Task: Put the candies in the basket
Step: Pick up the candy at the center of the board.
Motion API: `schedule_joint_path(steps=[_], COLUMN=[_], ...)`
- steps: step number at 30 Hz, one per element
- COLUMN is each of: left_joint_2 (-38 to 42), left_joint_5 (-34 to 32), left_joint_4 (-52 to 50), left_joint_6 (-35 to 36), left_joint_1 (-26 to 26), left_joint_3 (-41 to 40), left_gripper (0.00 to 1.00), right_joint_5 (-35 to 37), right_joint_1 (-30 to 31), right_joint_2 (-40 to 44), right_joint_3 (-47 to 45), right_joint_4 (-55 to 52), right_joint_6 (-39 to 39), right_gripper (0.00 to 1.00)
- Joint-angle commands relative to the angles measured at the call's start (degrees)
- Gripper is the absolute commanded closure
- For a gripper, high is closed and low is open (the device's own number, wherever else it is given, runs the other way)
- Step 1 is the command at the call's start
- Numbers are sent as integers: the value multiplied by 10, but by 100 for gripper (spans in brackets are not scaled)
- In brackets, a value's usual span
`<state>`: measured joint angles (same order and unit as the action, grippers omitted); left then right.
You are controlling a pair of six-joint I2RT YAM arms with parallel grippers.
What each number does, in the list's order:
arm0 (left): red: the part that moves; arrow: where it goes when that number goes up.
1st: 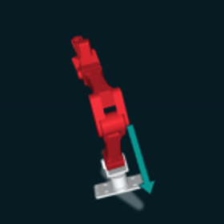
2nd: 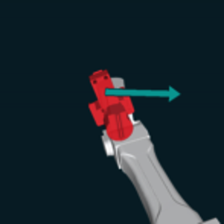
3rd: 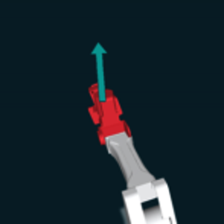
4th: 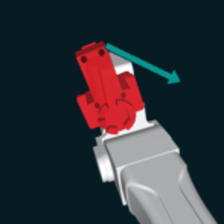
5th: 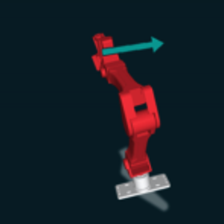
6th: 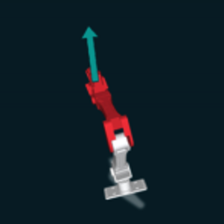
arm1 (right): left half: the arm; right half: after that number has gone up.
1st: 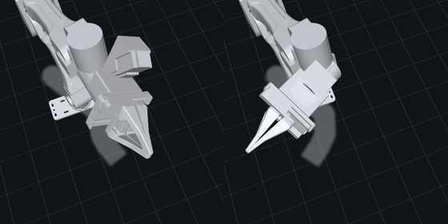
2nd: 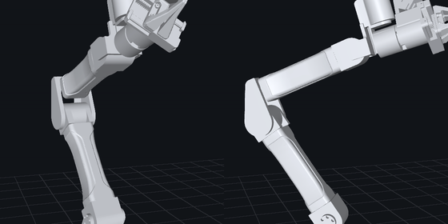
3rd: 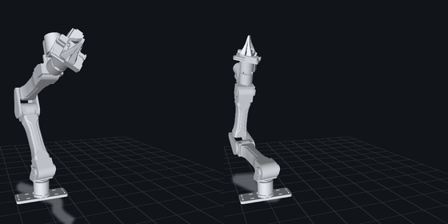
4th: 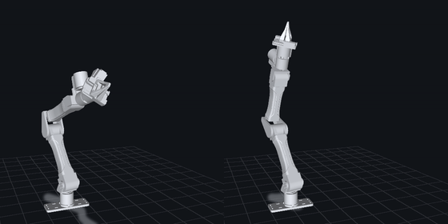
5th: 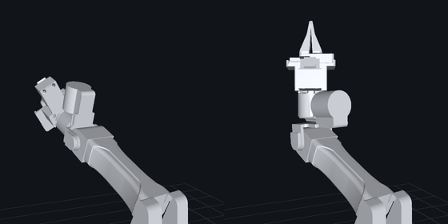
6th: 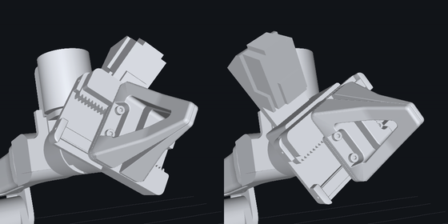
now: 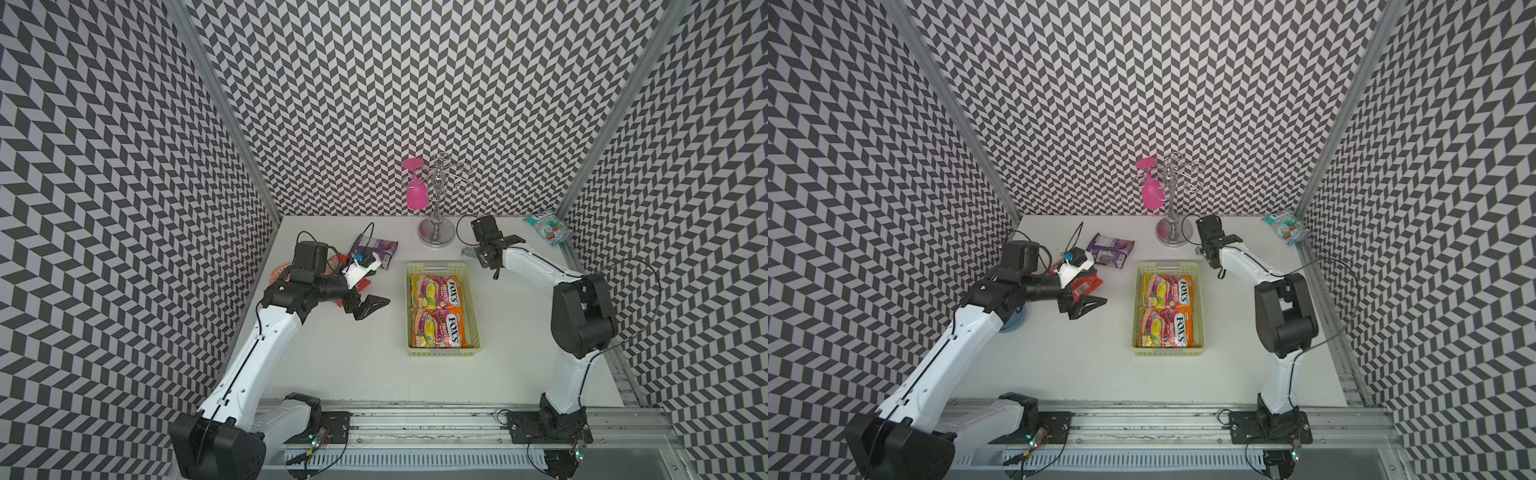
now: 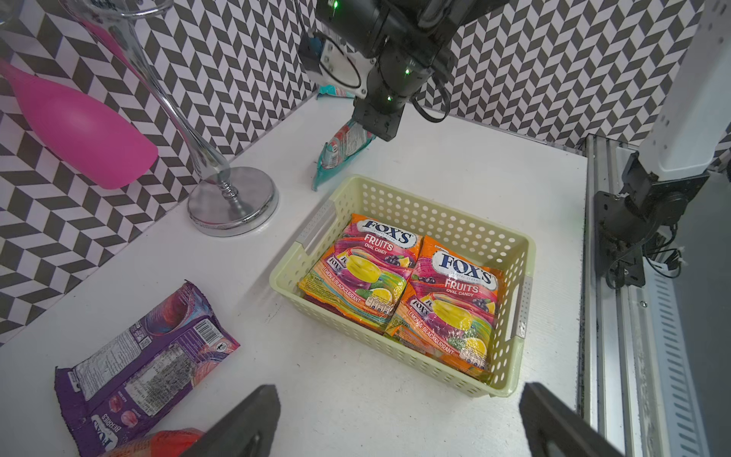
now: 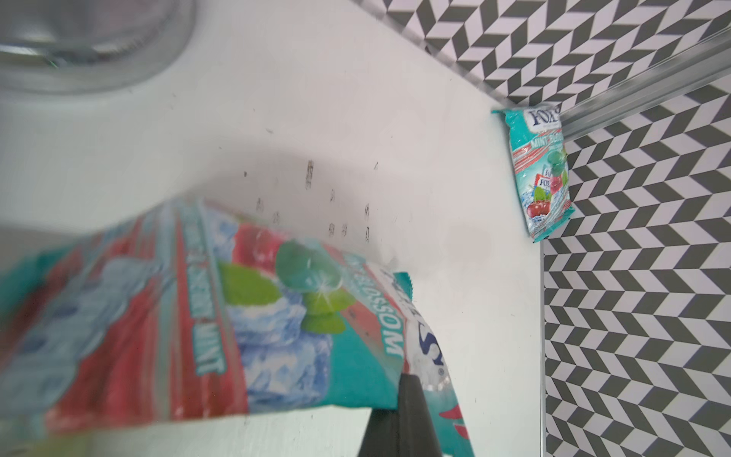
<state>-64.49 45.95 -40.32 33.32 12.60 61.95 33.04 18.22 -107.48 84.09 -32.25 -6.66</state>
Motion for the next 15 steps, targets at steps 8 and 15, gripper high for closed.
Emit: schedule_joint_path(steps=[8,15], left_joint_2=[-4,-10], left_joint_5=[1,2], left_joint_4=[0,5], left_joint_6=[-3,-3], left_joint_1=[-4,-4], left_joint_3=[21,18], left_gripper=[1,1], right_joint_5=[-36,-38], right_joint_1=[13,42], right_joint_2=[146,214], right_joint_3=[-53,-59], right_joint_4=[63,44], right_joint_6=[-2,4], right_gripper=[100,100])
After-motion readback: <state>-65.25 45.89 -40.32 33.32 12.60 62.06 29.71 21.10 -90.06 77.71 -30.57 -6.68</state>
